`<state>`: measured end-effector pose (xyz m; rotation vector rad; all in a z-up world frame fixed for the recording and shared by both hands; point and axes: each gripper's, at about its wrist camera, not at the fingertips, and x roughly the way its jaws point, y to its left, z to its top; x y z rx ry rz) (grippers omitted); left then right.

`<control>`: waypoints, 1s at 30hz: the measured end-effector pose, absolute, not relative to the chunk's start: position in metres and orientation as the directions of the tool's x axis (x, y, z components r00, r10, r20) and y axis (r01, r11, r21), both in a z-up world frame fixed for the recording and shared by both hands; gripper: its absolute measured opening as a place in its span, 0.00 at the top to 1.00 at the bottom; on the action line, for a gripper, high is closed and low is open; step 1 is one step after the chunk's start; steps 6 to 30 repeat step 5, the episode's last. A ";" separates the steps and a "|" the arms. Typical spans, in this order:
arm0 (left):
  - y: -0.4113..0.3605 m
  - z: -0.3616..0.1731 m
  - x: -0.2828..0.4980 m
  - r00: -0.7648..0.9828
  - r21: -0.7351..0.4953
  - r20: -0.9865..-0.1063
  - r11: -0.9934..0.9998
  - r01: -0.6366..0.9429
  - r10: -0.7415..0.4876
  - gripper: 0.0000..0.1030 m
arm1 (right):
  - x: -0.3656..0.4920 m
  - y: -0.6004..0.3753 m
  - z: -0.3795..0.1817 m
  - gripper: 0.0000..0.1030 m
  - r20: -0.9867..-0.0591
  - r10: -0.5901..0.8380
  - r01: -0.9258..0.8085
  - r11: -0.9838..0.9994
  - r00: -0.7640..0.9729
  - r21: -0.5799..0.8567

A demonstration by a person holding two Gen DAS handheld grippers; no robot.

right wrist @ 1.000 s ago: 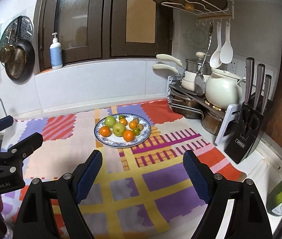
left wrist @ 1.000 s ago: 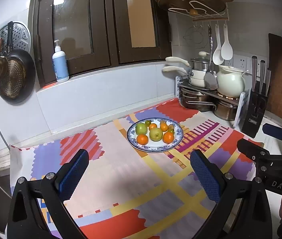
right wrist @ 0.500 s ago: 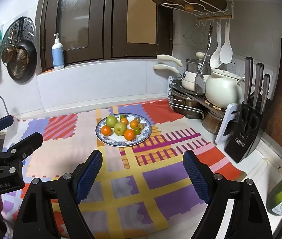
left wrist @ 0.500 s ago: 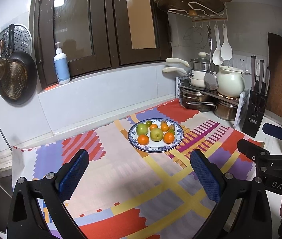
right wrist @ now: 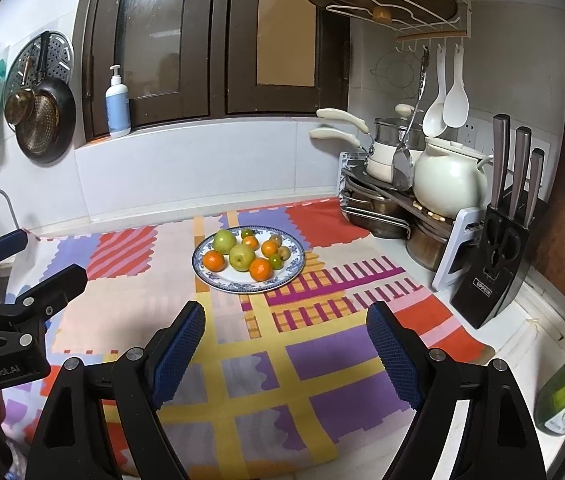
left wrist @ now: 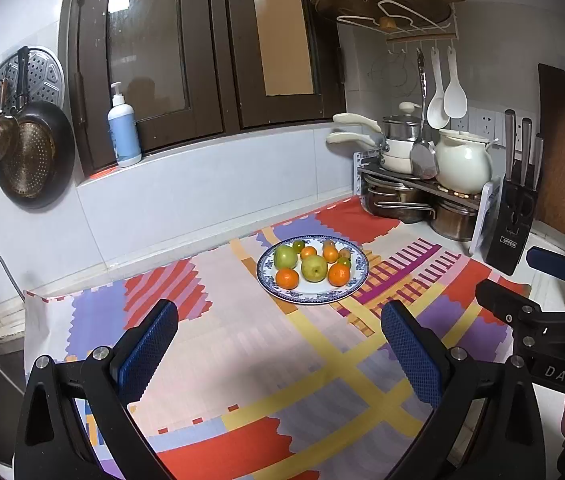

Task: Organize fruits

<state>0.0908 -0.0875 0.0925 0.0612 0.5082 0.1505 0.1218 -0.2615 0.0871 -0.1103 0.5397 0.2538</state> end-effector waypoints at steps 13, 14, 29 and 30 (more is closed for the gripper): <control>-0.088 0.091 0.093 0.862 0.097 -0.481 0.987 -0.126 0.157 0.00 | 0.124 -0.263 0.086 0.19 -0.526 0.212 -0.269 0.963 0.824 -0.033; -0.088 0.091 0.093 0.862 0.097 -0.481 0.987 -0.126 0.157 0.00 | 0.124 -0.263 0.086 0.19 -0.526 0.212 -0.269 0.963 0.824 -0.033; -0.088 0.091 0.093 0.862 0.097 -0.481 0.987 -0.126 0.157 0.00 | 0.124 -0.263 0.086 0.19 -0.526 0.212 -0.269 0.963 0.824 -0.033; -0.088 0.091 0.093 0.862 0.097 -0.481 0.987 -0.126 0.157 0.00 | 0.124 -0.263 0.086 0.19 -0.526 0.212 -0.269 0.963 0.824 -0.033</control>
